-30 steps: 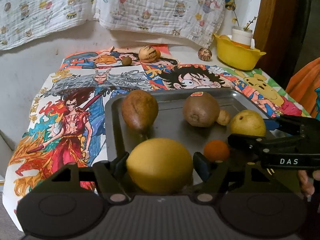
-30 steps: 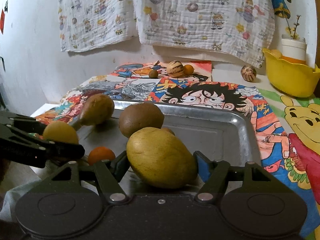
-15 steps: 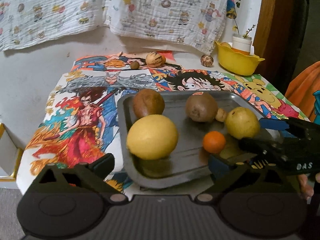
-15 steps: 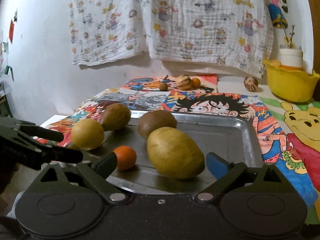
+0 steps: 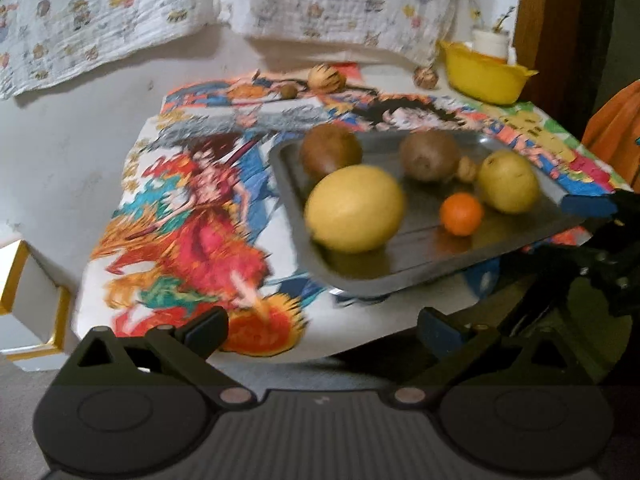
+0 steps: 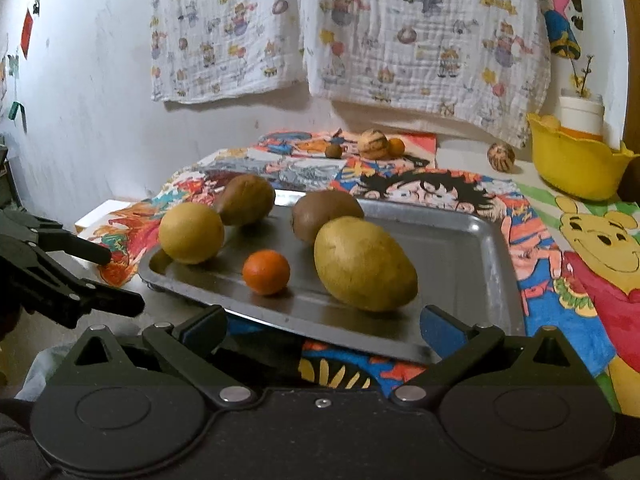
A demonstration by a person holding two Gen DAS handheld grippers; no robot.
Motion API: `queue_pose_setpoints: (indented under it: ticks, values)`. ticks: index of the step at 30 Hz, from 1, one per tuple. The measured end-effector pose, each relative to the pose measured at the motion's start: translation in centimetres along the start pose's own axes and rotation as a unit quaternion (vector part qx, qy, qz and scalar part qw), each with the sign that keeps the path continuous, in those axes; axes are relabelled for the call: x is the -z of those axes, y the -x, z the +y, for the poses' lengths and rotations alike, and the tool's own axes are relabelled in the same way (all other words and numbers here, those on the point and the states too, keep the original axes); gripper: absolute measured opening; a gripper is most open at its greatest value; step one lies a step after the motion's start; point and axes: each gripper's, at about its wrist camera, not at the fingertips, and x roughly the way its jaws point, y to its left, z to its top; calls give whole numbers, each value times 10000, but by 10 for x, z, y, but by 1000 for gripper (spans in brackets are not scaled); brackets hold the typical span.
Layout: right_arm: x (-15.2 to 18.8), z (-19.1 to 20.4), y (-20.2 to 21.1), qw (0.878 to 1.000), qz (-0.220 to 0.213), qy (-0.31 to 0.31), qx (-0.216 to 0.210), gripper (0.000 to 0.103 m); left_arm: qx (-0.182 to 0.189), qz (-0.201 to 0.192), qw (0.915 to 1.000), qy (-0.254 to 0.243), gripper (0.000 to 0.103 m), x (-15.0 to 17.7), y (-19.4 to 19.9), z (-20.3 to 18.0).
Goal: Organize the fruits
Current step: 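Open the left tool onto the tray while the right tool releases its pear there, then move both open tools past the tray toward the striped fruits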
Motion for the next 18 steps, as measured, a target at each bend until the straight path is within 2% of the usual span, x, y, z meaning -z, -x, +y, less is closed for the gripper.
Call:
queue_pose_setpoints:
  ticks: [7, 11, 18]
  values:
    - [-7, -2, -2, 9994, 119, 20, 312, 102, -116, 168, 9992, 345, 103, -4, 5, 29]
    - [-15, -5, -2, 9997, 73, -33, 238, 102, -173, 232, 9976, 625, 103, -11, 8, 46]
    - [-33, -9, -12, 9997, -113, -48, 233, 102, -306, 49, 9960, 833, 103, -32, 9, 64]
